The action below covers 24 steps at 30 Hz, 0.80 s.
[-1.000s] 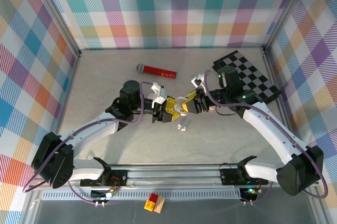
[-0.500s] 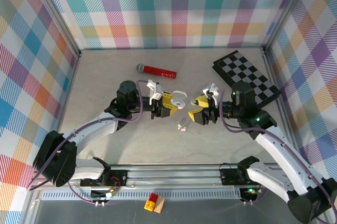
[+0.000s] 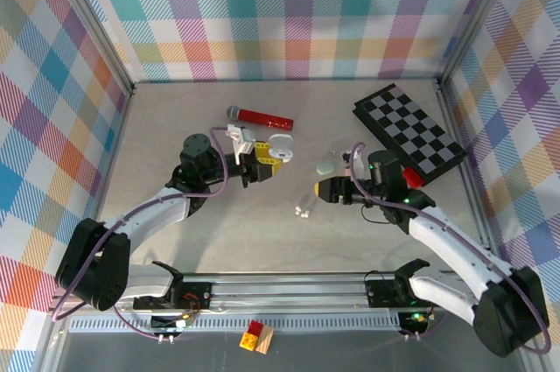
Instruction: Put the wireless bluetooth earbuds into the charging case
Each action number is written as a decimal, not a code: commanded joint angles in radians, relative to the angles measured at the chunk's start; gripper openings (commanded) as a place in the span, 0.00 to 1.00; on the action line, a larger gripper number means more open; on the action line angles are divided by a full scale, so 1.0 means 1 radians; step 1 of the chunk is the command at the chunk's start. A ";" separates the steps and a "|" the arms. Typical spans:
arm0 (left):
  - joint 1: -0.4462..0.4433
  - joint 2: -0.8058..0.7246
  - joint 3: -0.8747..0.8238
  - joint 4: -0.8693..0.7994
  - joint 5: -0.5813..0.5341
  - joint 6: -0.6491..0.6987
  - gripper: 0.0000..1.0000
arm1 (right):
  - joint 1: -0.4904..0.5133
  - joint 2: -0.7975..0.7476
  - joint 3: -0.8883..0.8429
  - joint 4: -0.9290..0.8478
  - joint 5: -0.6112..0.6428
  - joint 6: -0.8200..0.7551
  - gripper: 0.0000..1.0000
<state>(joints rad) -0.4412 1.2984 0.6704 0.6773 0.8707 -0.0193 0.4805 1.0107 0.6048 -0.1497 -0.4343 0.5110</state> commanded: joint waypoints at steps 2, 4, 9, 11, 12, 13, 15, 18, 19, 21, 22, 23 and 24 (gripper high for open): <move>0.007 -0.036 -0.012 0.077 -0.011 -0.017 0.38 | 0.053 0.083 -0.041 0.029 0.086 0.253 0.54; 0.007 -0.039 -0.015 0.080 -0.011 -0.016 0.38 | 0.080 0.123 -0.071 0.080 0.103 0.344 0.49; 0.007 -0.039 -0.018 0.080 -0.004 -0.013 0.38 | 0.139 0.233 -0.086 0.139 0.160 0.467 0.38; 0.007 -0.035 -0.016 0.082 0.005 -0.015 0.38 | 0.151 0.281 -0.086 0.171 0.164 0.496 0.35; 0.007 -0.035 -0.015 0.082 0.008 -0.016 0.38 | 0.154 0.302 -0.085 0.187 0.164 0.508 0.34; 0.008 -0.034 -0.014 0.082 0.011 -0.018 0.38 | 0.159 0.327 -0.085 0.207 0.164 0.520 0.33; 0.007 -0.037 -0.015 0.083 0.013 -0.020 0.38 | 0.166 0.367 -0.080 0.233 0.163 0.537 0.32; 0.007 -0.043 -0.017 0.081 0.013 -0.018 0.38 | 0.177 0.414 -0.065 0.250 0.164 0.545 0.32; 0.007 -0.043 -0.018 0.079 0.013 -0.018 0.38 | 0.179 0.426 -0.060 0.249 0.168 0.544 0.32; 0.007 -0.044 -0.020 0.078 0.015 -0.018 0.38 | 0.179 0.450 -0.056 0.258 0.170 0.544 0.32; 0.007 -0.044 -0.020 0.077 0.014 -0.019 0.38 | 0.179 0.460 -0.053 0.265 0.168 0.546 0.32; 0.007 -0.044 -0.020 0.077 0.014 -0.019 0.38 | 0.179 0.473 -0.051 0.275 0.164 0.545 0.31; 0.007 -0.043 -0.020 0.076 0.014 -0.019 0.38 | 0.179 0.482 -0.050 0.285 0.159 0.546 0.31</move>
<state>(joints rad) -0.4412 1.2789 0.6582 0.7101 0.8623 -0.0341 0.6540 1.4689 0.5259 0.0830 -0.2729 1.0363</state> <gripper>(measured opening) 0.384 0.314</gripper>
